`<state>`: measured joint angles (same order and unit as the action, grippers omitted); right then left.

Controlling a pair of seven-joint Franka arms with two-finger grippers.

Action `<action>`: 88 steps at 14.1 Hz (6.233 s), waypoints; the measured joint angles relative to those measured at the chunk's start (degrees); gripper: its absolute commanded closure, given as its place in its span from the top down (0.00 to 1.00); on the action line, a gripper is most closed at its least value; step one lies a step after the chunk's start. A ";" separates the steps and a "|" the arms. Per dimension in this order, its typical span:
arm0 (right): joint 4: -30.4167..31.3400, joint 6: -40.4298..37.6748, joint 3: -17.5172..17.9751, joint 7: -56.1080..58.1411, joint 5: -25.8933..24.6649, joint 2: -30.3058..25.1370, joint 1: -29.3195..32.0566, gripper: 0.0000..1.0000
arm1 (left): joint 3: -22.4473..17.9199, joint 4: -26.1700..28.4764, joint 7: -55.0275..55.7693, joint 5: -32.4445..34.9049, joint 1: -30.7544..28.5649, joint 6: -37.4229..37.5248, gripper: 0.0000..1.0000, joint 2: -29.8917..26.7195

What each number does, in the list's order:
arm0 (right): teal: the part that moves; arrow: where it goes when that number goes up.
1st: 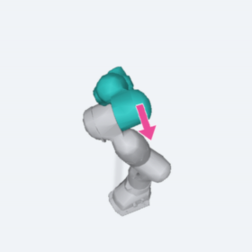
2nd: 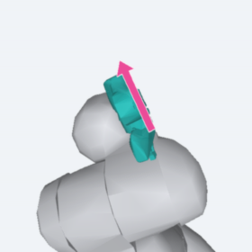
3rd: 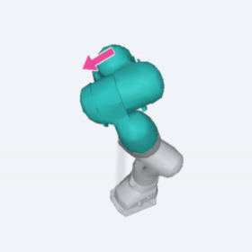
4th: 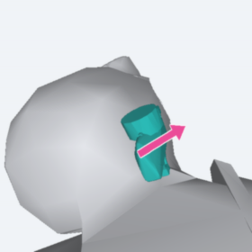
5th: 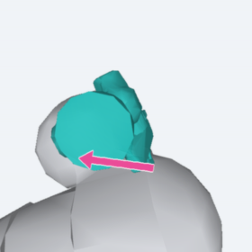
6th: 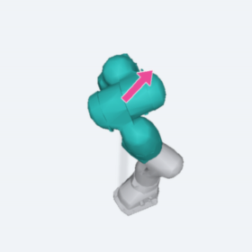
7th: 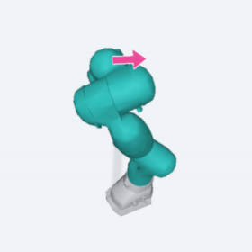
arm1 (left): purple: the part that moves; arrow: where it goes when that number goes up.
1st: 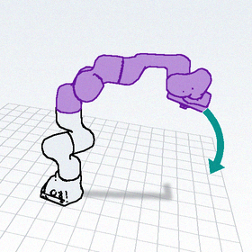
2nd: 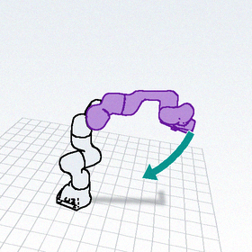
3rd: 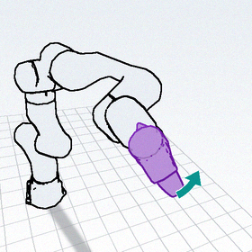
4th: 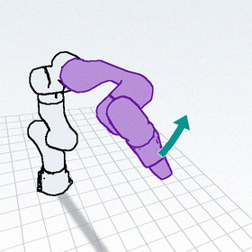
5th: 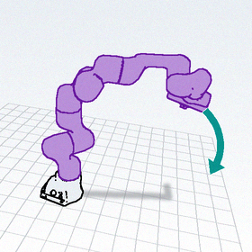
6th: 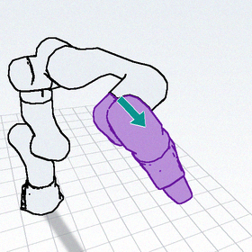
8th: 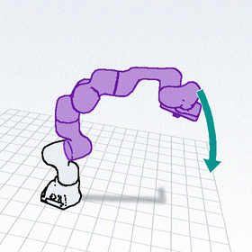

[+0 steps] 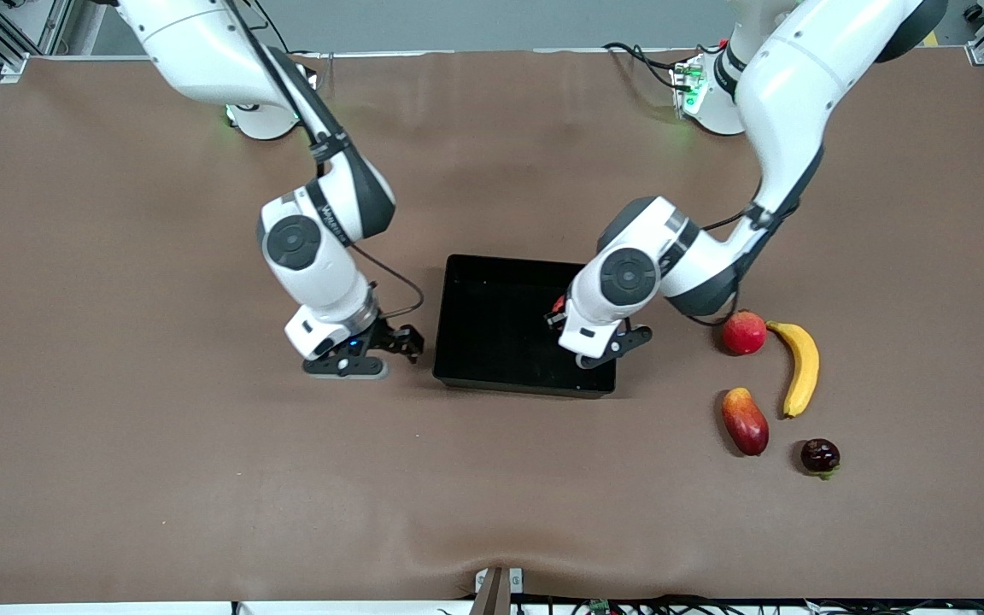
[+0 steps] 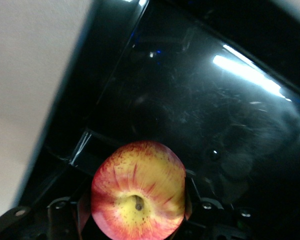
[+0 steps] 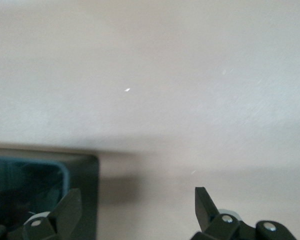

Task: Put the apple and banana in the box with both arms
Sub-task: 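Lower the apple into the box with the left gripper while the right gripper holds it, then open the left gripper over the box while the right gripper retracts, then grasp the yellow banana with the left gripper and lift it, then carry the banana over the box with the left gripper, then open the left gripper to drop the banana into the box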

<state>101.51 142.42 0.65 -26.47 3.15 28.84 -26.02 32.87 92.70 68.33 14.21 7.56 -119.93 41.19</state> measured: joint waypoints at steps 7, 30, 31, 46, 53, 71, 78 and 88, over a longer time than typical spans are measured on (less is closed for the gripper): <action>0.00 -1.17 0.00 8.06 0.00 -0.17 3.94 1.00 | -0.18 -0.11 6.27 4.86 1.41 -2.17 1.00 3.38; -0.07 -21.77 -0.04 21.45 0.04 -12.81 18.17 1.00 | -1.09 5.57 -55.57 11.26 -37.64 -3.65 0.92 -3.43; -0.11 -24.46 -0.05 22.58 0.04 -14.81 19.82 1.00 | -1.10 7.09 -56.01 12.64 -37.89 -5.61 0.90 -2.65; -10.09 -56.32 -2.82 26.86 0.06 -29.96 30.73 1.00 | 7.23 12.81 -59.57 13.78 -41.68 -1.00 0.00 -14.62; -11.02 -58.43 -3.40 21.68 -0.02 -31.17 28.65 1.00 | 17.34 9.73 -29.11 4.39 -31.80 4.42 0.00 -17.05; -12.82 -58.82 -3.89 24.78 -0.87 -31.35 28.74 1.00 | -7.93 -10.50 7.53 4.43 17.91 -4.94 0.52 8.55; -12.81 -58.81 -3.89 24.78 -0.91 -31.35 28.74 1.00 | -13.88 -13.30 6.51 4.57 21.72 -7.78 1.00 8.55; -12.82 -58.89 -3.50 24.69 -0.92 -31.35 28.56 1.00 | -14.38 -14.50 -23.56 3.36 1.31 19.58 1.00 -18.05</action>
<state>88.69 83.53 -2.85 -1.78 2.23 -2.51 2.55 18.49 78.21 44.77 17.57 8.88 -100.35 23.14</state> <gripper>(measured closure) 0.000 0.000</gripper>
